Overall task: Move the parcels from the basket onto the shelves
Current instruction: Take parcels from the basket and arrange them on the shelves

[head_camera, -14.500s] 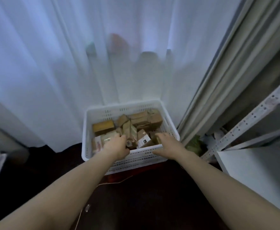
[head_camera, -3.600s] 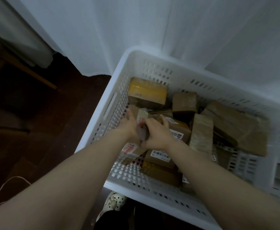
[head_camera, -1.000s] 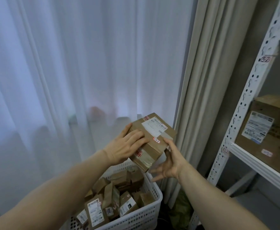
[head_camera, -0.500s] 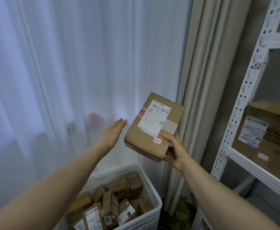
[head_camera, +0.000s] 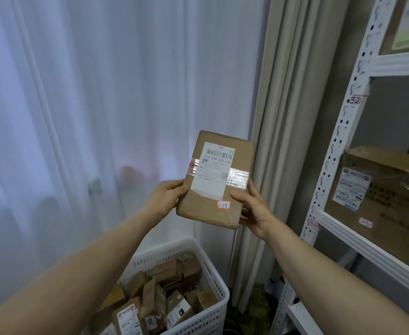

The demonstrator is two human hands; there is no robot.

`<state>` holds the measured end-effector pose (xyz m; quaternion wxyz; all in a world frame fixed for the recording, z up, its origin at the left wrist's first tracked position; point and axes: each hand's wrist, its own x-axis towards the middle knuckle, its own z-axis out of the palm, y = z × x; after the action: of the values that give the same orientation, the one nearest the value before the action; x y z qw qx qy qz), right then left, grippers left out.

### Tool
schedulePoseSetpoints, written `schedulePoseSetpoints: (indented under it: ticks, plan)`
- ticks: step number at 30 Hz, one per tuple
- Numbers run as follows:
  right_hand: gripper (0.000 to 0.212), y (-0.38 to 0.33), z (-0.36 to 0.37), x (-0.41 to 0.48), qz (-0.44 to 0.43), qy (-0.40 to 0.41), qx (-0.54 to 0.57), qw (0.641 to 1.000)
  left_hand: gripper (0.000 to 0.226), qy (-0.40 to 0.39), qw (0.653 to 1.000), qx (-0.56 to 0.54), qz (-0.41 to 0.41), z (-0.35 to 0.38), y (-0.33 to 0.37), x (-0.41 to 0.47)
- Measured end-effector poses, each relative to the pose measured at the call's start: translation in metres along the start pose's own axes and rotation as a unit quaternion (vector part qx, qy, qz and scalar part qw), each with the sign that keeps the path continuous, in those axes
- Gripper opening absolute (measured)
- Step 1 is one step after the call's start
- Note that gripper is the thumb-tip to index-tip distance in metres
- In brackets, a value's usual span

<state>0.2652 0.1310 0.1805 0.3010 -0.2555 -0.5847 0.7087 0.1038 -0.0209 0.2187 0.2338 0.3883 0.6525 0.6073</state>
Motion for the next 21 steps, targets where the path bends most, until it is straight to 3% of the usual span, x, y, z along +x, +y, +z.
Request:
schedulePoseSetpoints:
  ticks: [12, 17, 21]
  plan:
    - [0.106, -0.014, -0.009, -0.015, -0.027, 0.001, 0.020, 0.999, 0.016, -0.025, 0.999, -0.019, -0.016, 0.007, 0.017, -0.012]
    - [0.086, -0.029, -0.027, -0.028, -0.039, -0.017, 0.037, 0.998, 0.028, -0.075, 0.995, -0.044, -0.055, 0.024, 0.024, -0.008]
    - [0.082, -0.042, -0.035, -0.050, -0.054, -0.013, 0.046, 0.997, 0.040, -0.118, 0.989, -0.068, -0.053, 0.042, 0.028, -0.014]
